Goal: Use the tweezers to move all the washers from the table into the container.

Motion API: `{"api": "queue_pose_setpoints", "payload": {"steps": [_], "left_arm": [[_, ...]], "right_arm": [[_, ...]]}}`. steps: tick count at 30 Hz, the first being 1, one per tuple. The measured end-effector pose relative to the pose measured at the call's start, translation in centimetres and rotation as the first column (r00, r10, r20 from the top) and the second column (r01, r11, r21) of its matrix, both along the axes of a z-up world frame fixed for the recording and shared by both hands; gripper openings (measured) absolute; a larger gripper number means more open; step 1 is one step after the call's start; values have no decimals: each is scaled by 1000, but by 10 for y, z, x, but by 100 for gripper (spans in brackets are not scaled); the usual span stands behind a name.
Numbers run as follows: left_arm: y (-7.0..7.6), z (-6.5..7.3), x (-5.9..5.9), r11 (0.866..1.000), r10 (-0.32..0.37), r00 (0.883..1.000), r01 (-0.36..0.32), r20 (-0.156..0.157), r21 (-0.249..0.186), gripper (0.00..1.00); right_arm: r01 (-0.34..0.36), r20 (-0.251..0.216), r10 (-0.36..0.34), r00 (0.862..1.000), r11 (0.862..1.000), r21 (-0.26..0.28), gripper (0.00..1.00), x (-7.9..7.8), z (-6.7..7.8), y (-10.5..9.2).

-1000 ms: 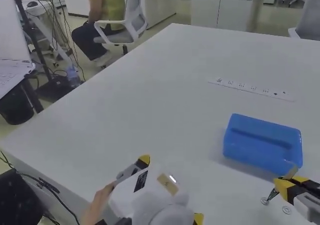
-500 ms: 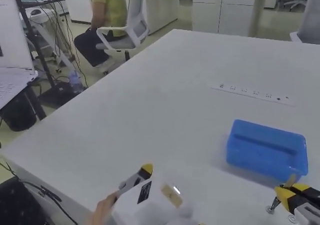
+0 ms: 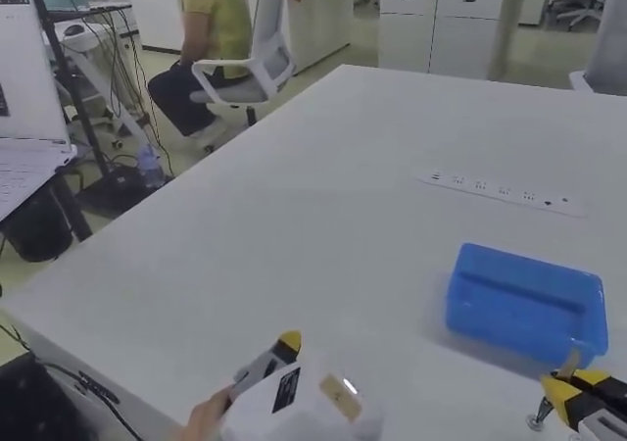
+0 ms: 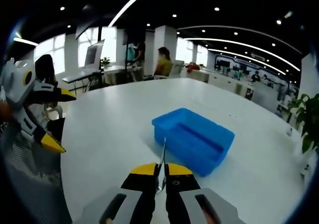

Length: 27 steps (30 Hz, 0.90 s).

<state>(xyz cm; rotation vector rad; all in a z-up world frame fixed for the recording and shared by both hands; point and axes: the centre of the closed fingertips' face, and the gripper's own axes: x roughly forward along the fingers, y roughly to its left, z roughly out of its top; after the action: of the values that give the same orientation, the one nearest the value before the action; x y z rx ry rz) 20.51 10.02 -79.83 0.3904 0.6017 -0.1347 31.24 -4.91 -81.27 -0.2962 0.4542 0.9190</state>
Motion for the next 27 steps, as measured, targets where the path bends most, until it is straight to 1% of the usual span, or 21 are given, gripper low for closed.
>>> {"api": "queue_pose_setpoints", "payload": {"steps": [2, 4, 7, 9, 10, 12, 15, 20, 23, 27], "left_arm": [[0, 0, 0, 1000, 0, 1000, 0, -3, 2, 87], [0, -1, 0, 1000, -1, 1000, 1, -4, 3, 87], [0, 0, 0, 1000, -2, 1000, 2, -1, 2, 87], [0, 0, 0, 1000, 0, 1000, 0, -2, 5, 86], [0, 0, 0, 1000, 1, 1000, -1, -3, 6, 86], [1, 0, 0, 1000, 2, 1000, -2, -1, 6, 86], [1, 0, 0, 1000, 5, 1000, -5, -1, 8, 86], [1, 0, 0, 1000, 4, 1000, -4, -1, 12, 85], [2, 2, 1, 1000, 6, 1000, -7, 7, 9, 84], [1, 3, 1, 1000, 7, 1000, -7, 11, 1, 84]], "right_arm": [[10, 1, -10, 1000, 1000, 13, 2, -1, 0, -1], [24, -25, -23, 999, 999, 31, 2, -1, -1, -2], [37, -27, -36, 999, 999, 28, 1, 2, -1, -4], [53, -51, -50, 997, 998, 41, 1, 6, -1, -7], [70, -84, -65, 994, 996, 56, 1, 7, -1, -8], [79, -93, -73, 993, 995, 62, 0, 10, -1, -10], [84, -110, -76, 991, 994, 74, 0, 10, -1, -11], [88, -107, -81, 991, 994, 67, 0, 8, 1, -11], [82, -85, -77, 993, 995, 55, 0, 4, 4, -10], [91, -94, -85, 992, 994, 54, 2, 3, 3, -10]]}}
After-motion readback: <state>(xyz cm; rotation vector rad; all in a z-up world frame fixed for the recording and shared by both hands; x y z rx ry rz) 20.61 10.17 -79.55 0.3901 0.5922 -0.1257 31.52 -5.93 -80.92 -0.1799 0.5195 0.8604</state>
